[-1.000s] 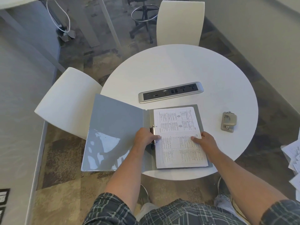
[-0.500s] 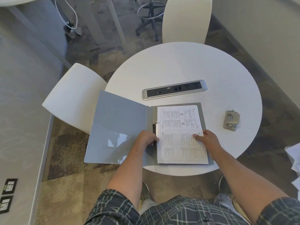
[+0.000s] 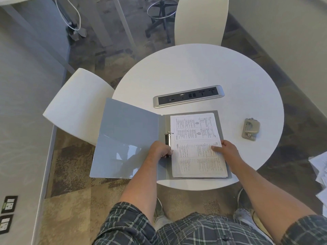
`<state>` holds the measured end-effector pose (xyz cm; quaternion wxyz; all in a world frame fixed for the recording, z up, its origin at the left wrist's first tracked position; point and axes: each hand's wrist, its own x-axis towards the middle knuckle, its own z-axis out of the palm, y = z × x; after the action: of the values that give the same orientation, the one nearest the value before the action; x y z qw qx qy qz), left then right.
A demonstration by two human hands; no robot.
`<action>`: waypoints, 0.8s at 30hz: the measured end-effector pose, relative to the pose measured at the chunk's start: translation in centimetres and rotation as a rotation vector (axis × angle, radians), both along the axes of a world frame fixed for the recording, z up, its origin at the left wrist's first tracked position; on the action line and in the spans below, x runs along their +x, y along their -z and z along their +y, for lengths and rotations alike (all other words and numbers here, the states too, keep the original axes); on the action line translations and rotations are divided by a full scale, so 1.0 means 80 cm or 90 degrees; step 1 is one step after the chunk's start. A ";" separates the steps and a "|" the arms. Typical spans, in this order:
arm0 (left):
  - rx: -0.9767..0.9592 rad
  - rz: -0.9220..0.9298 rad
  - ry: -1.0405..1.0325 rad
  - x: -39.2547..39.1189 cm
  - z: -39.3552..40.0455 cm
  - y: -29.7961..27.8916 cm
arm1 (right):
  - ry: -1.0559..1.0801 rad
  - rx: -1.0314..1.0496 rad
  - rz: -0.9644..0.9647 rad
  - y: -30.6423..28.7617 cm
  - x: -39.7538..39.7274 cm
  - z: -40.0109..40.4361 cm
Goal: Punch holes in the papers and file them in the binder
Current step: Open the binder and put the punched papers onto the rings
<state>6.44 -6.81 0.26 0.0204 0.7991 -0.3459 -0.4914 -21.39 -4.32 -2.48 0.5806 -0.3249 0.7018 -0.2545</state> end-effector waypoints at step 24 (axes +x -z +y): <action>-0.150 -0.106 0.077 -0.008 0.020 -0.005 | -0.634 -0.274 0.472 -0.029 0.126 -0.030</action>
<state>5.82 -5.24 0.64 0.0557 0.8068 -0.4491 -0.3799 -11.33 -6.69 -0.18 0.2711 -0.7858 0.5546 0.0386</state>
